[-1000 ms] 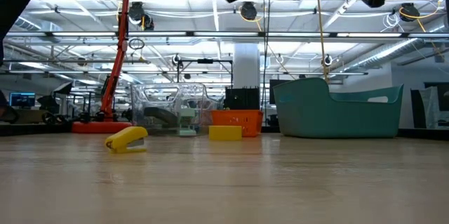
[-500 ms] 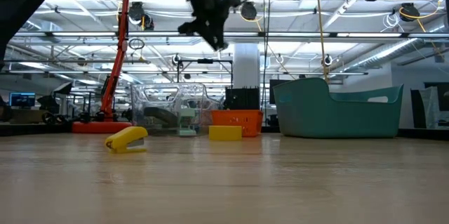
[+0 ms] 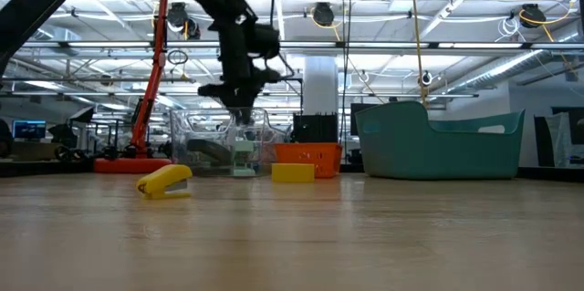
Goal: Pick and place Stapler, Stapler remover, tape
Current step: Put the green stapler into the transparent bin, then put the yellow stapler into the transparent bin
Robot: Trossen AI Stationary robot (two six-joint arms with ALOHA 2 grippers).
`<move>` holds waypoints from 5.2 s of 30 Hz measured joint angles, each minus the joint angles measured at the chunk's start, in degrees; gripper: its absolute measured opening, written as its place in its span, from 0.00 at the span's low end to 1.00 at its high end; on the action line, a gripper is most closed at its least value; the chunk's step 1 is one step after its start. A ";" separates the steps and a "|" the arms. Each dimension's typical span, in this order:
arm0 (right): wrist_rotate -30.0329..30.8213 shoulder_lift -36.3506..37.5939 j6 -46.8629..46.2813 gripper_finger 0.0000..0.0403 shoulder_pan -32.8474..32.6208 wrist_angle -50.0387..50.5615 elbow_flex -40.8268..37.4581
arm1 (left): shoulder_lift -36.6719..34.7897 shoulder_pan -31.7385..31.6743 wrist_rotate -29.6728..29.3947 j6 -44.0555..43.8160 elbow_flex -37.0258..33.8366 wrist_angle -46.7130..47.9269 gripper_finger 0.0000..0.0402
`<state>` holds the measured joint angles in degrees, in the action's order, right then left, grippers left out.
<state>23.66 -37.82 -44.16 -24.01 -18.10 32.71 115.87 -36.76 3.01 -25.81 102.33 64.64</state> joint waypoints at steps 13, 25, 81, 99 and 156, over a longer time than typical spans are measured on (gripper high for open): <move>0.00 -0.02 -1.65 0.39 -0.02 0.37 0.00 | 0.00 -0.26 1.94 -1.94 -9.31 -13.18 0.21; -1.39 -0.09 -3.12 0.39 -0.07 0.38 0.00 | 0.04 -0.28 -0.06 -2.35 -13.42 -17.24 0.21; -1.31 -0.13 -3.12 0.39 -0.09 0.35 -0.02 | 1.76 2.16 -5.33 3.15 -9.25 -17.59 0.43; -2.85 -0.13 -3.58 0.39 -0.11 -0.48 -0.02 | -4.64 23.96 -1.30 0.77 -0.04 1.21 0.34; -7.15 -0.13 -9.69 0.39 -0.09 2.53 -0.02 | -6.28 55.61 -4.29 -31.77 -24.01 -13.51 0.64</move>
<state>16.51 -37.95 -53.85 -24.10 -15.57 32.69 109.59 18.85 -1.28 -57.59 78.32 51.13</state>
